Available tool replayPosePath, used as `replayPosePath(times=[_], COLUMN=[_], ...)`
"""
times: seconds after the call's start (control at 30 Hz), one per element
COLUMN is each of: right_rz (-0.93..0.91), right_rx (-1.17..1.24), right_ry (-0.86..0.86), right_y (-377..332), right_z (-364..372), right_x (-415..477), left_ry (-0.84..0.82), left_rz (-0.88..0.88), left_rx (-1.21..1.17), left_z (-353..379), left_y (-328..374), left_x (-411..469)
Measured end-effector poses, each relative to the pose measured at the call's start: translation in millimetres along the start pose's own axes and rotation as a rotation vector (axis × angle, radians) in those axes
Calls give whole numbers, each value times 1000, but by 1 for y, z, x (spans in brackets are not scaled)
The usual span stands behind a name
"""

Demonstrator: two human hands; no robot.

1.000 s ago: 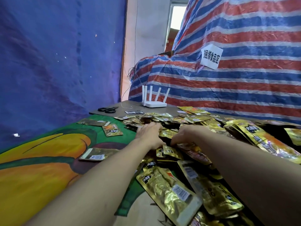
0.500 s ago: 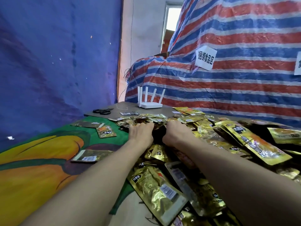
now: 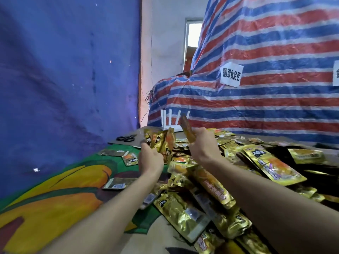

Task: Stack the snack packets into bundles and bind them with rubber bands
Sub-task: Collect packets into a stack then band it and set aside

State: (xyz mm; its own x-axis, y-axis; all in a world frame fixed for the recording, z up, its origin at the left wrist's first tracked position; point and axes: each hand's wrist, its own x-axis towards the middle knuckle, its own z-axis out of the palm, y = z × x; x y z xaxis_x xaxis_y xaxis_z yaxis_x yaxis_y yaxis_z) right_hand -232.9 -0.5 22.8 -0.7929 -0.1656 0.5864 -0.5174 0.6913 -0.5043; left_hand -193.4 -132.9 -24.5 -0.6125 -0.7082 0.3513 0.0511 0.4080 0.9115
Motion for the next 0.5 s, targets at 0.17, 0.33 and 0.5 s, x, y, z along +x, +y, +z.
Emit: replayPosePath(times=[0.17, 0.33, 0.5], right_rz=[-60, -35, -26], right_rx=[218, 327, 492], right_ry=[110, 167, 318], right_y=[-13, -12, -9], right_z=[-24, -37, -49], right_x=[-8, -30, -56], left_ry=[54, 32, 35], left_rz=[-104, -112, -32], left_rx=[-234, -396, -478], left_z=[-16, -25, -34], left_y=[14, 19, 24], left_x=[-25, -59, -85])
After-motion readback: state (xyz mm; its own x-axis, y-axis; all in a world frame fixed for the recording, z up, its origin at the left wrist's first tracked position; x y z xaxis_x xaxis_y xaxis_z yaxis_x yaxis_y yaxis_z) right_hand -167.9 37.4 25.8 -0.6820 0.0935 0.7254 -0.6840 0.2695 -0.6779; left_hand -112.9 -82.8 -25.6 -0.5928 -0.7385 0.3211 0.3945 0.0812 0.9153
